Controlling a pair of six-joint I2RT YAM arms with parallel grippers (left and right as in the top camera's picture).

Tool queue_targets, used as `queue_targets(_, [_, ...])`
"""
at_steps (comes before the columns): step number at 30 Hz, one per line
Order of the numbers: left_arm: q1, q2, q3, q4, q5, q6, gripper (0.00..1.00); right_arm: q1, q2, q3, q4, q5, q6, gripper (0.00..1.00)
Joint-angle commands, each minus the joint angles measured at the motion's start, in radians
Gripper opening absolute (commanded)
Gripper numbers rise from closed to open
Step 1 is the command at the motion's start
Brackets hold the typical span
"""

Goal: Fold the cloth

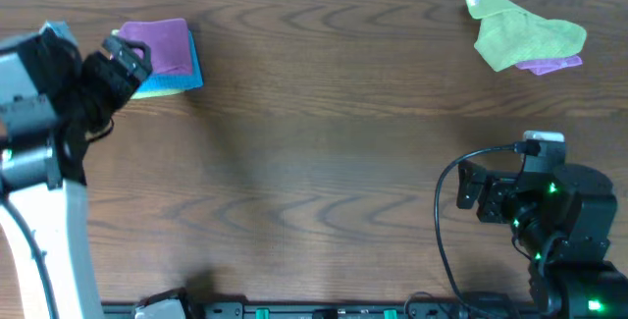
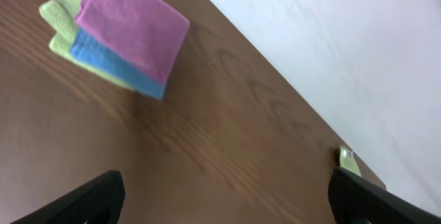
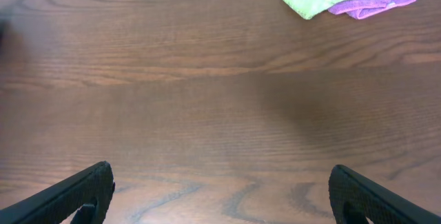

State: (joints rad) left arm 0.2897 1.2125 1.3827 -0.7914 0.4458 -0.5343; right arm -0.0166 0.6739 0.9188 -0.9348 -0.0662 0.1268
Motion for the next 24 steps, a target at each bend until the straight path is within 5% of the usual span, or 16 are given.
queue_targets(1, [-0.002,-0.047,0.017,-0.050,0.026,0.023,0.95,-0.006,-0.002,-0.006,-0.001,0.010,0.018,0.99])
queue_targets(13, [-0.066,-0.130,0.003,-0.285,-0.071,0.292,0.95,-0.006,-0.002,-0.006,-0.001,0.010,0.018,0.99])
queue_targets(24, [-0.128,-0.551,-0.463,-0.011,-0.168,0.489,0.95,-0.006,-0.002,-0.006,-0.001,0.010,0.018,0.99])
